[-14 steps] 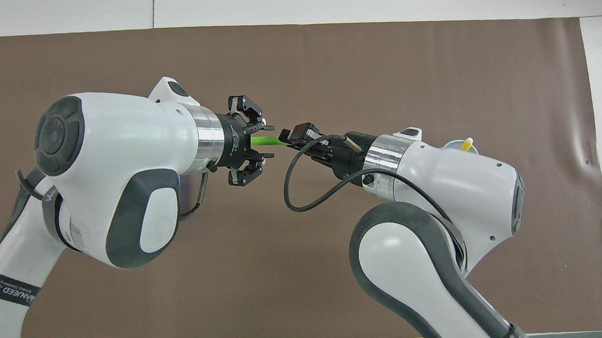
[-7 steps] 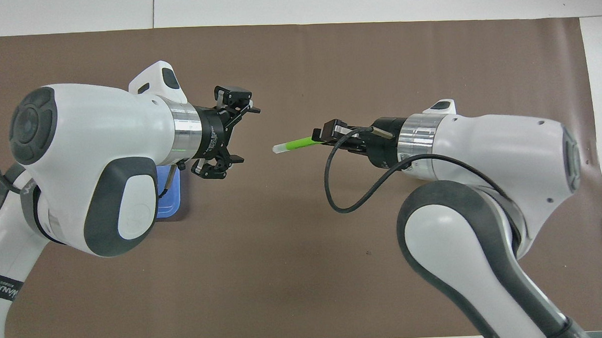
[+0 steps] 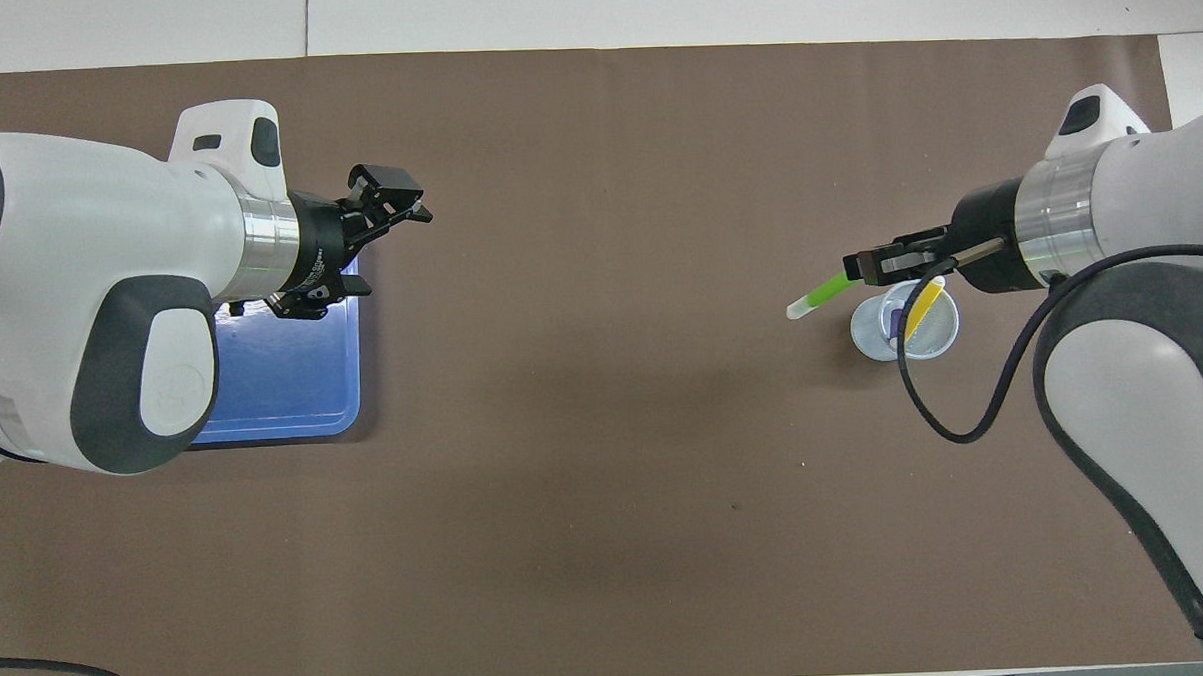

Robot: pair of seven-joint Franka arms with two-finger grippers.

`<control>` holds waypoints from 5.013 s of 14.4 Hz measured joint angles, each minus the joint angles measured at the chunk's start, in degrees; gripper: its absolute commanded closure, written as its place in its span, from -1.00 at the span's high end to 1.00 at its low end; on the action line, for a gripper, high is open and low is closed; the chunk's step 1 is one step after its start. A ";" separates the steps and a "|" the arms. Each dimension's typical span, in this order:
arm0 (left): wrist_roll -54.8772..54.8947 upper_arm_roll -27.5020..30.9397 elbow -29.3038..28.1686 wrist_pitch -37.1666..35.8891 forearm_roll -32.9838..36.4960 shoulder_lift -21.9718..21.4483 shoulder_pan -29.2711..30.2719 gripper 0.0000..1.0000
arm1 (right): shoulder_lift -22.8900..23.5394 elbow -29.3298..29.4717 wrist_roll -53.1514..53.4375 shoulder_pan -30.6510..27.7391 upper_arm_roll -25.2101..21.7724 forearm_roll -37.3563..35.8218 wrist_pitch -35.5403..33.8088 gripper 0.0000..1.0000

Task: Transfer and insert pens with both arms

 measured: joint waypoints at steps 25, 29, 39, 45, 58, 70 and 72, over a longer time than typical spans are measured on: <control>47.09 11.02 22.64 -43.66 14.55 -2.44 4.41 1.00 | 0.25 11.72 -2.51 -4.41 0.00 -14.41 -15.45 1.00; 48.24 11.07 17.20 -42.27 14.58 -4.75 4.44 1.00 | 0.26 19.43 -1.61 -10.36 -0.57 -15.27 -27.60 1.00; 48.87 11.13 15.33 -38.96 14.60 -5.98 4.48 1.00 | -0.76 16.86 6.68 -6.19 -7.29 -16.80 -26.73 1.00; 48.88 11.15 15.13 -38.96 14.60 -5.98 4.49 1.00 | -1.01 16.31 8.00 0.47 -13.17 -17.72 -26.92 1.00; 48.89 11.15 15.12 -38.96 14.60 -5.98 4.49 1.00 | -0.94 16.09 8.26 -1.28 -12.84 -18.85 -27.88 1.00; 48.89 11.15 15.12 -38.96 14.60 -5.99 4.49 1.00 | -0.88 13.52 8.27 -2.55 -10.85 -18.85 -26.89 1.00; 48.89 11.15 15.12 -38.96 14.60 -5.99 4.49 1.00 | -0.88 13.51 8.27 -2.57 -10.85 -18.85 -26.84 1.00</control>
